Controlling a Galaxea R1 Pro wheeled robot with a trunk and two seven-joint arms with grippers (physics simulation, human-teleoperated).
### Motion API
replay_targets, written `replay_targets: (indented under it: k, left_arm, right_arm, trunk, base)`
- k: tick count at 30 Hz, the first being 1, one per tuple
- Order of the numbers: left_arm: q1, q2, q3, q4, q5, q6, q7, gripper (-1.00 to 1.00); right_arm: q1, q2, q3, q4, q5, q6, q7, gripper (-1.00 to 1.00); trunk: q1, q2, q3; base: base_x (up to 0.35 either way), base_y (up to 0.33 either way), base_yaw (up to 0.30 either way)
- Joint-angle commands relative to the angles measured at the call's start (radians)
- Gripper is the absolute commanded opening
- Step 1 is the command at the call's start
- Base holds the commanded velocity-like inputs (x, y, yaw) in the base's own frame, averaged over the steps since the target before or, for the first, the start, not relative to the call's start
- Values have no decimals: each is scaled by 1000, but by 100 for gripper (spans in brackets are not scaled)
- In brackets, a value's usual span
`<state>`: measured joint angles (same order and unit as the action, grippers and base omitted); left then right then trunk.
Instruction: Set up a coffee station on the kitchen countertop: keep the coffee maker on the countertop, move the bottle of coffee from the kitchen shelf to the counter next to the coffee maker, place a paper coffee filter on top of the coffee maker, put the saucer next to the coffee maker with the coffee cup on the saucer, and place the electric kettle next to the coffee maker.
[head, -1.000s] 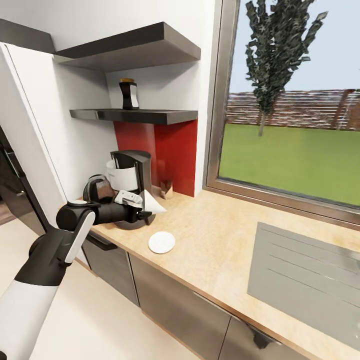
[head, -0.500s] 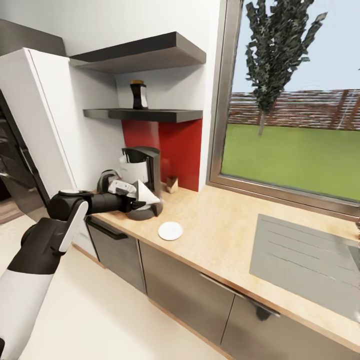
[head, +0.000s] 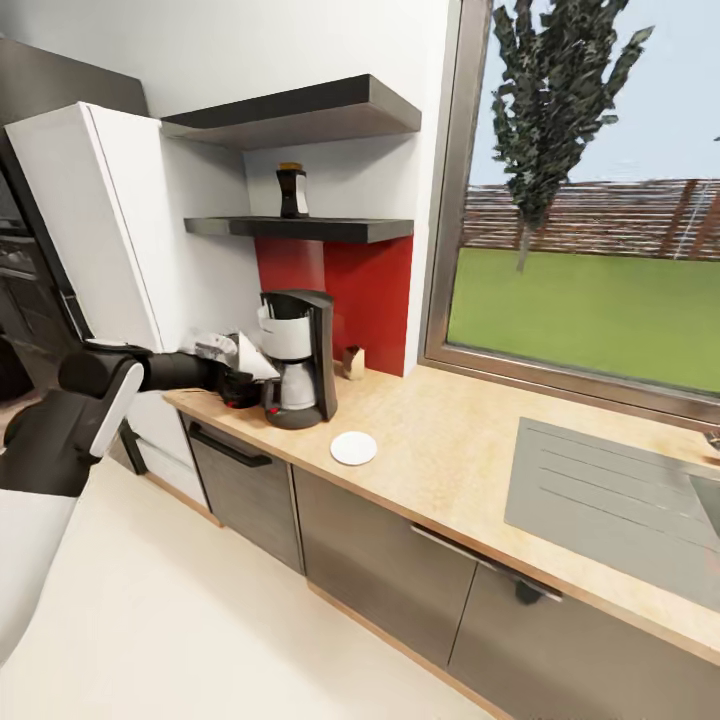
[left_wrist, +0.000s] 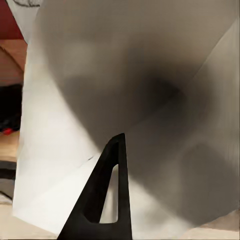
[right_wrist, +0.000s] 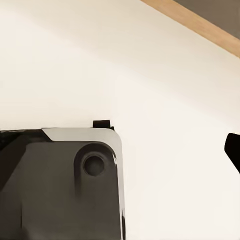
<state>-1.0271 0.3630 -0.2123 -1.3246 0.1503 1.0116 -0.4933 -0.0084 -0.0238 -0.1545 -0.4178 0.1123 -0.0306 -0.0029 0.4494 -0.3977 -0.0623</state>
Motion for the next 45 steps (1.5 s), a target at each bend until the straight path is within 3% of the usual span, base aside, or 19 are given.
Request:
replay_targets:
  k: [1,2,3,5,6,9,10,11,15,20,23,26,45]
  left_arm:
    - [-29,-1,-2,33,-17,7,6,-100]
    - [-43,-2,-3,50,-33,7,6,-100]
    - [-87,-7,-4,99,-80,7,6,-100]
    - [-158,-26,-18,171,-137,8,6,-100]
    - [-264,-52,-61,290,-175,8,7,-100]
    - [-385,-82,-127,419,-193,8,7,-100]
    - [-440,-103,-167,492,-197,8,6,-100]
    - [-517,-136,-229,592,-201,8,6,-100]
    - [-642,-180,-307,745,-202,9,0,-100]
    - [-663,-186,-333,783,-205,10,-1,-100]
    - [-663,-192,-418,786,-203,13,-2,-100]
    - [-663,-193,-442,788,-203,13,-2,-100]
    - [-660,-182,-443,787,-202,13,-2,-100]
  right_arm:
    - [-1,1,-5,1,10,-3,0,100]
    - [-1,1,-5,1,10,-3,0,100]
    - [-1,1,-5,1,10,-3,0,100]
    - [-1,1,-5,1,10,-3,0,100]
    - [-1,1,-5,1,10,-3,0,100]
    - [-1,1,-5,1,10,-3,0,100]
    - [-1,1,-5,1,10,-3,0,100]
    - [-1,1,-5,1,10,-3,0,100]
    - [-1,1,-5,1,10,-3,0,100]
    - [-1,0,-4,1,11,-3,0,100]
    - [-1,-2,-4,1,12,-3,0,100]
    - [-1,-2,-4,1,12,-3,0,100]
    - [-1,-2,-3,0,12,-3,1,100]
  trunk:
    - [1,-2,-2]
    - [1,-2,-2]
    - [1,-2,-2]
    - [1,-2,-2]
    - [1,-2,-2]
    - [1,-2,-2]
    - [1,-2,-2]
    - [1,-2,-2]
    - [1,-2,-2]
    - [1,-2,-2]
    - [1,-2,-2]
    - [1,-2,-2]
    - [1,-2,-2]
  base:
    - [-7,4,0]
    - [-4,3,0]
    - [-3,2,0]
    - [-1,1,0]
    - [0,0,0]
    - [0,0,0]
    - [0,0,0]
    - [0,0,0]
    - [0,0,0]
    - [0,0,0]
    - [3,0,0]
    - [136,0,0]
    - [310,85,-46]
